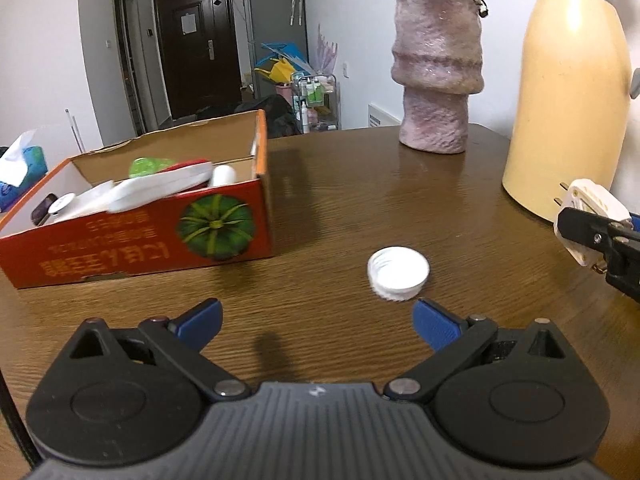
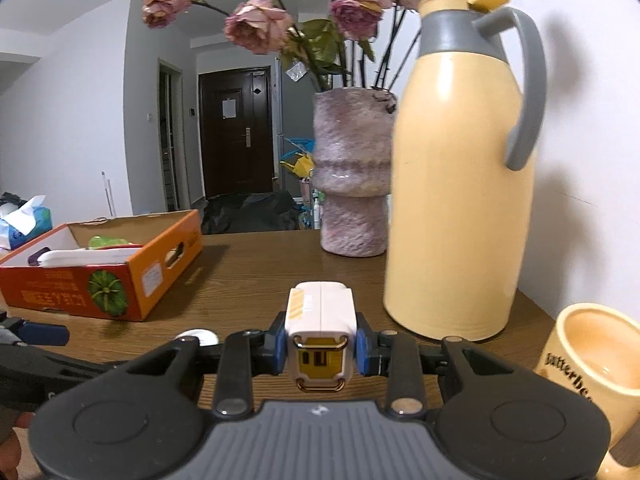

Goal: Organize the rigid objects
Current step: 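Close the left tool on the white bottle cap while the right tool holds the adapter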

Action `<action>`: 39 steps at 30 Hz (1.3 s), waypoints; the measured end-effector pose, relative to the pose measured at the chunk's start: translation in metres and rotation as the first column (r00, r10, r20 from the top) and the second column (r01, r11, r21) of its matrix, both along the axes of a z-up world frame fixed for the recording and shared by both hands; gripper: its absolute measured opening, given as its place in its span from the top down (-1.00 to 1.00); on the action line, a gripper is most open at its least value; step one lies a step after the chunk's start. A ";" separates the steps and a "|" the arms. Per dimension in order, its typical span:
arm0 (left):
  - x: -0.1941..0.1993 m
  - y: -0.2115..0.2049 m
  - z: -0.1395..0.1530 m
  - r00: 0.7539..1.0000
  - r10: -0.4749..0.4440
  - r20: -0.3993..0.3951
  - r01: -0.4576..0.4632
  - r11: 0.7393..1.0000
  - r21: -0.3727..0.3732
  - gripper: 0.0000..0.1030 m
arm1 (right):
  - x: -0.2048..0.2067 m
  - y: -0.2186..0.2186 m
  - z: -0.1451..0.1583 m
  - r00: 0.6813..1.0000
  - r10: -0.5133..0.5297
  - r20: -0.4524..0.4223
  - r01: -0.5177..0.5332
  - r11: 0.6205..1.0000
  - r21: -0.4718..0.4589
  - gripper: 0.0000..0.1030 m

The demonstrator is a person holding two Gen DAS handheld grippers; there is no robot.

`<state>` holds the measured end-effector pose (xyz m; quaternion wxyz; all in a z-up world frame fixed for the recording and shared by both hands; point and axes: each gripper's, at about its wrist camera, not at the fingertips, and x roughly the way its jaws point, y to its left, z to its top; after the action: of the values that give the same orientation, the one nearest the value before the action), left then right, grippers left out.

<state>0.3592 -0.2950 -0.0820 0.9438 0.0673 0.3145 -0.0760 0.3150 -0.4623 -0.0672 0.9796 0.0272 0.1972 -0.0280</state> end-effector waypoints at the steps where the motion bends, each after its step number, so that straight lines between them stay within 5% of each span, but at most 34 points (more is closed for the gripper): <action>1: 0.002 -0.004 -0.001 1.000 0.000 -0.002 0.000 1.000 -0.002 -1.00 | 0.001 -0.003 0.000 1.000 -0.002 -0.001 0.002 1.000 0.000 0.40; 19: 0.034 -0.048 -0.011 0.999 0.031 -0.038 -0.031 1.000 0.002 -0.99 | 0.005 -0.043 -0.006 1.000 -0.016 -0.001 0.016 1.000 -0.006 0.40; 24: 0.036 -0.053 -0.012 0.999 0.030 -0.038 -0.030 1.000 0.006 -0.70 | 0.004 -0.046 -0.006 1.000 -0.009 -0.001 0.009 1.000 -0.003 0.40; 31: 0.038 -0.052 -0.014 0.998 -0.007 -0.061 0.005 1.000 -0.027 0.15 | 0.002 -0.042 -0.008 1.000 0.005 -0.002 -0.005 1.000 -0.010 0.40; 39: 0.033 -0.045 -0.009 0.998 -0.019 -0.055 0.016 0.998 -0.054 0.19 | 0.003 -0.031 -0.013 1.000 0.011 -0.009 -0.012 0.998 -0.058 0.41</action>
<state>0.3917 -0.3397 -0.0910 0.9355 0.0425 0.3378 -0.0945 0.3181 -0.4933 -0.0798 0.9792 -0.0025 0.2009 -0.0282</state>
